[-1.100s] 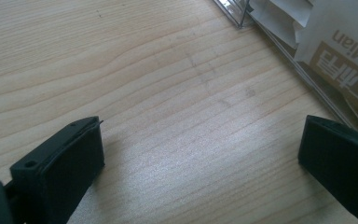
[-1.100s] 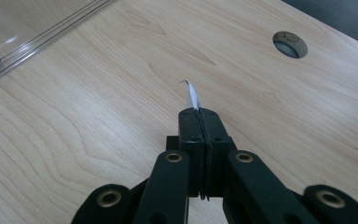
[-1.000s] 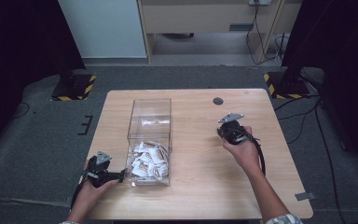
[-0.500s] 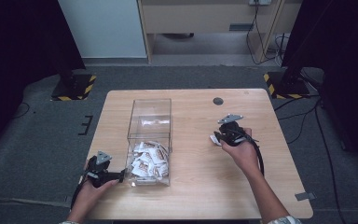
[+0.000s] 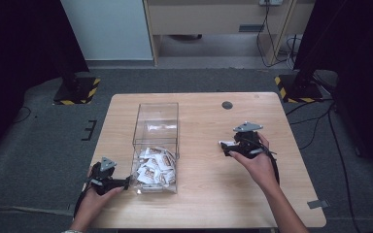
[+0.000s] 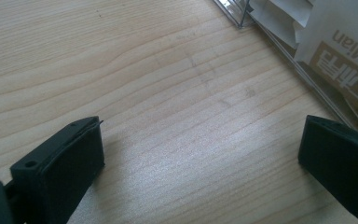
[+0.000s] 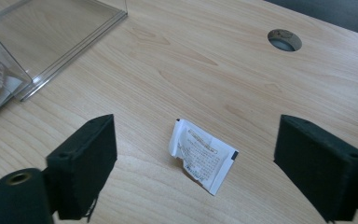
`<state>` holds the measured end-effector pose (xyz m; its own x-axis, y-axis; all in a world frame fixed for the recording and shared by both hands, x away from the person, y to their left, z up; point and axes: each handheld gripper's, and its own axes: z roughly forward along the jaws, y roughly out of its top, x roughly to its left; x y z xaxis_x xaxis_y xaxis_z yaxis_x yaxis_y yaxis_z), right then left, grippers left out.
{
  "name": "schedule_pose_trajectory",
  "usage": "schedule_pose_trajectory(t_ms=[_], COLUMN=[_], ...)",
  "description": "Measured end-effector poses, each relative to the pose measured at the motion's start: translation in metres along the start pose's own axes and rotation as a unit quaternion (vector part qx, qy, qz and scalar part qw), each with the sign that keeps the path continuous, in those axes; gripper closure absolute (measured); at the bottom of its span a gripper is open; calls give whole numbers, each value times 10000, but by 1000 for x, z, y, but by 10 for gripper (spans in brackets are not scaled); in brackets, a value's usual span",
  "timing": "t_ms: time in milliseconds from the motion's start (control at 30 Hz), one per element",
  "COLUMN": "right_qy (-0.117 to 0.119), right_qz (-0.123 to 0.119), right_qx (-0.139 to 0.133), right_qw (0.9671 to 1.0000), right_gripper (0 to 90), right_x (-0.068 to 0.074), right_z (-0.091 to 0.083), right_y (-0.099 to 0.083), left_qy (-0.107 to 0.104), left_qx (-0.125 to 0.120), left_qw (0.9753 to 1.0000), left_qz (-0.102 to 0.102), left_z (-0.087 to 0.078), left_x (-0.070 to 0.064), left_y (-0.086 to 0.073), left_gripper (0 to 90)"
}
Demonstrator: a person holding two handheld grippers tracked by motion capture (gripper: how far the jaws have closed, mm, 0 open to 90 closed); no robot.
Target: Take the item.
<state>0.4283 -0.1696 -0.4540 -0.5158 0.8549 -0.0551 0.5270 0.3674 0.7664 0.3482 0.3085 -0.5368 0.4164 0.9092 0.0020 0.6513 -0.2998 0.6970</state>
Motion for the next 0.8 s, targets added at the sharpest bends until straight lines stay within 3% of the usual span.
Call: schedule_pose_trajectory(t_ms=[167,533,800], right_qy=[-48,114,133], right_qz=[5,43,268], right_qx=[-4,118,177], right_qw=[10000,9999,9994], right_gripper=[57,65,63], right_x=[1,1,-3], right_z=[-7,-23,-31], right_y=[-12,-39,-64], left_qy=[0,2,5], left_qx=[0,5,5], left_qw=[10000,10000,10000], left_qz=[1,8,11], left_z=[0,0,0], left_x=[0,0,0], left_y=[0,0,0], left_gripper=[0,0,0])
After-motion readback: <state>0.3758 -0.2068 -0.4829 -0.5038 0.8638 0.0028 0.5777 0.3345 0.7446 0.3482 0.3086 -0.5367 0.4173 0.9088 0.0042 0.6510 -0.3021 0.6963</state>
